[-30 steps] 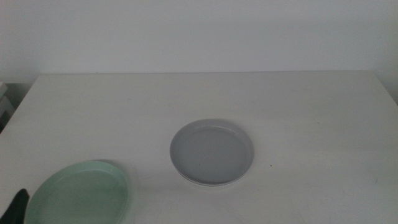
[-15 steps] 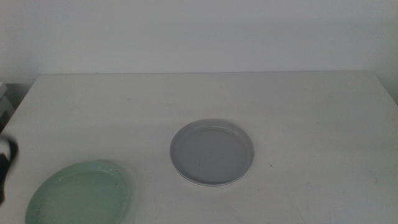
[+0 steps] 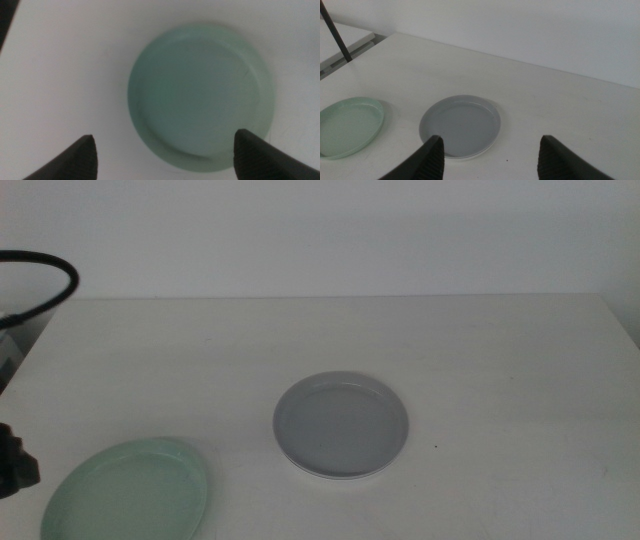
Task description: Stack the three bowls on top of each other.
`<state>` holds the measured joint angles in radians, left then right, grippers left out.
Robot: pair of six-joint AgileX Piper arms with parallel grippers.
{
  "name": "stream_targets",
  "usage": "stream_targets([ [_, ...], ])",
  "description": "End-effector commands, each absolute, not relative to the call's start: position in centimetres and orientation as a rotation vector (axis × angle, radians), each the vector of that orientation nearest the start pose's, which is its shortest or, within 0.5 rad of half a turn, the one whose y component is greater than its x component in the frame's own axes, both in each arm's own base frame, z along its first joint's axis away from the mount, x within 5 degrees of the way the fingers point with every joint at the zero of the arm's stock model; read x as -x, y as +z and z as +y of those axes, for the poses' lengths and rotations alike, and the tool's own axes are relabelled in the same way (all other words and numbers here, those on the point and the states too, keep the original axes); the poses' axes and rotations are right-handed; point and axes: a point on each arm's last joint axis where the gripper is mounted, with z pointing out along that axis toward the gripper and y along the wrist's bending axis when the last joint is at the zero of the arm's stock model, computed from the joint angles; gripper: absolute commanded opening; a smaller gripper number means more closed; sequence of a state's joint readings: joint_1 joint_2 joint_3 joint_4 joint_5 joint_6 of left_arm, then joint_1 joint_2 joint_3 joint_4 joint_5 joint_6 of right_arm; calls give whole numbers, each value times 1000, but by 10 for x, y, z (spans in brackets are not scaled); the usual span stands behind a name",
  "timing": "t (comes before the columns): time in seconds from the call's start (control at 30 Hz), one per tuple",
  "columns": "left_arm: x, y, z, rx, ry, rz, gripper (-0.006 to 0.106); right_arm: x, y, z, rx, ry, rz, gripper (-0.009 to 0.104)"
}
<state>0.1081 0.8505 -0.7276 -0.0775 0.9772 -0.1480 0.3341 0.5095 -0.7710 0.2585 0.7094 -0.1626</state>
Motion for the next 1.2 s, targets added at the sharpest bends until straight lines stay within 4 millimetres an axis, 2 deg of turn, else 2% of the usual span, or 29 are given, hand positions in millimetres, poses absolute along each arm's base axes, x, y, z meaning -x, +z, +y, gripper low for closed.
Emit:
stream_targets([
  [0.0,-152,307,10,370,-137,2495,105,-77,384,41,374,399,1795,48],
  [0.17,-167,297,13,361,-113,2551,105,-77,384,41,374,399,1795,48],
  [0.33,-192,271,21,269,-78,2680,105,-77,384,41,373,400,1795,48],
  [0.53,-219,233,47,254,-215,2785,105,-77,384,41,374,398,1795,48],
  [0.7,-238,209,56,191,-273,2776,105,-77,384,41,374,398,1795,48],
  [0.97,-259,174,63,316,-290,2792,104,-77,384,41,374,398,1795,48],
  [1.07,-260,163,64,323,-305,2830,93,-77,384,41,374,398,1795,48],
  [1.17,-261,154,63,330,-328,2867,72,-77,384,41,374,398,1795,48],
])
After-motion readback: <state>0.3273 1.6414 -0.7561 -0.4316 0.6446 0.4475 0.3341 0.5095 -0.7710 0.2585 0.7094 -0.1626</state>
